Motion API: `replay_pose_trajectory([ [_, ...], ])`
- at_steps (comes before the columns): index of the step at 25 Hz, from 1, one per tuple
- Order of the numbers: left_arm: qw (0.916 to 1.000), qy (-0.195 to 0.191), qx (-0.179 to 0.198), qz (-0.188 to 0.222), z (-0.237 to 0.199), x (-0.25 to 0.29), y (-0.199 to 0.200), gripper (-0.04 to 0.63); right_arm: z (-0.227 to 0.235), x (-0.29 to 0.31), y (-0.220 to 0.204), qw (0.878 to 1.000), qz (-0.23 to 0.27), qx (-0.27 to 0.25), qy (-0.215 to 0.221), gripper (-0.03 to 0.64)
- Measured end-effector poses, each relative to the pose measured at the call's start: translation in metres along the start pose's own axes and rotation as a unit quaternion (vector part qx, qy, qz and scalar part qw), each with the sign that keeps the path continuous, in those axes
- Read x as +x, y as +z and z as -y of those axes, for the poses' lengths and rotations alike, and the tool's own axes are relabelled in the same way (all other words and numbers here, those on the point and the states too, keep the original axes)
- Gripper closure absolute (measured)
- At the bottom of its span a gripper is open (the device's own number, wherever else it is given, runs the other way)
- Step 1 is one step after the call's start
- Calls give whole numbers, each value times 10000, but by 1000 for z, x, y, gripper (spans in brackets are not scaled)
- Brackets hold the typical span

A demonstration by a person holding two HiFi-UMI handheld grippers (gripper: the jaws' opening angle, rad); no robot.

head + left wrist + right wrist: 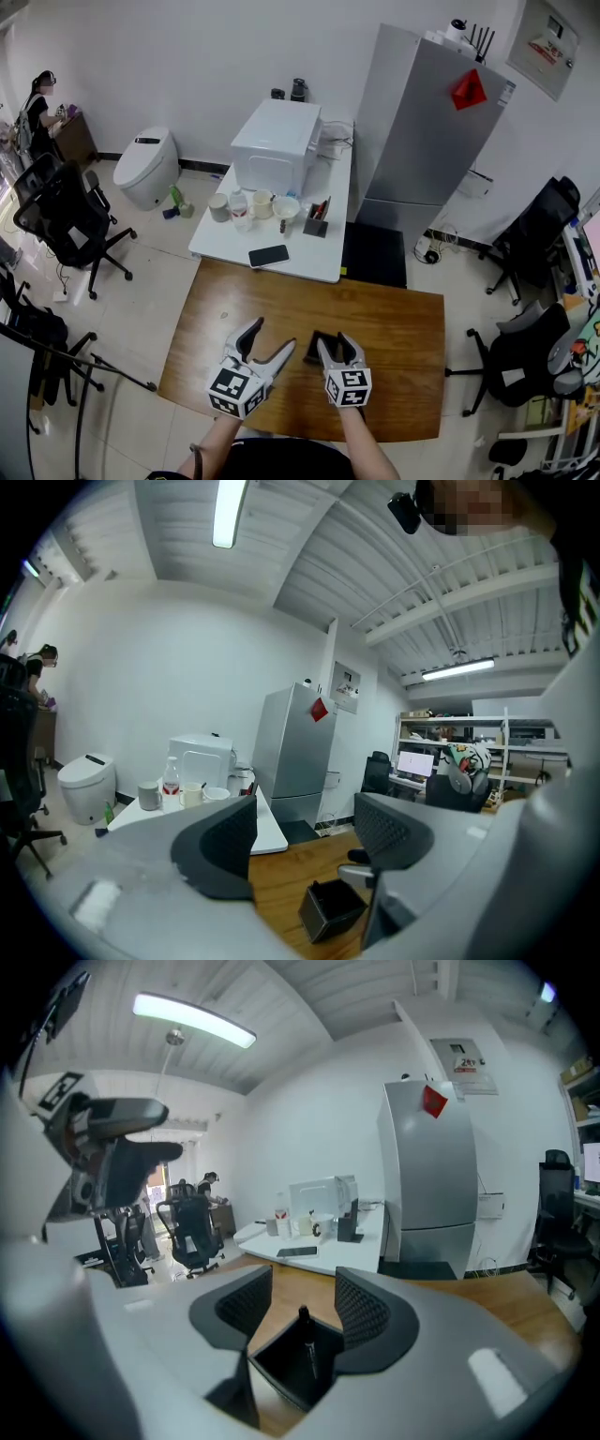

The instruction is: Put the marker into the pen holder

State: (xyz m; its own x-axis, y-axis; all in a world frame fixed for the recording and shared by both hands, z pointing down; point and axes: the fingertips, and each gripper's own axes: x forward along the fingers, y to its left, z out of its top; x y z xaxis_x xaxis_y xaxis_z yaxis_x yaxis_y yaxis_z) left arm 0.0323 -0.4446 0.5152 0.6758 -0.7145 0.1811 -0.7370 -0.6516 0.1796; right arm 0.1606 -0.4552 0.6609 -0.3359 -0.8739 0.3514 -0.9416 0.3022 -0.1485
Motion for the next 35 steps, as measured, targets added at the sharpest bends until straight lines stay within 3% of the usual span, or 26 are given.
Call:
replay_pose_trajectory([
  [8, 9998, -20, 129, 175, 3, -7, 11, 269, -13, -60, 111, 9900, 1409, -5, -66, 399],
  [15, 9984, 172, 309, 444, 0, -20, 26, 270, -19, -110, 159, 9774, 2098, -36, -246, 370],
  [21, 9969, 261, 349, 657, -5, -28, 42, 270, -21, -126, 170, 9740, 2174, -156, -611, 270],
  [29, 9969, 155, 341, 694, -4, -35, 48, 270, -31, -124, 162, 9740, 2191, 111, -568, 264],
  [35, 9966, -100, 641, 515, 7, -49, 35, 273, -45, -148, 153, 9728, 2140, -16, -890, 265],
])
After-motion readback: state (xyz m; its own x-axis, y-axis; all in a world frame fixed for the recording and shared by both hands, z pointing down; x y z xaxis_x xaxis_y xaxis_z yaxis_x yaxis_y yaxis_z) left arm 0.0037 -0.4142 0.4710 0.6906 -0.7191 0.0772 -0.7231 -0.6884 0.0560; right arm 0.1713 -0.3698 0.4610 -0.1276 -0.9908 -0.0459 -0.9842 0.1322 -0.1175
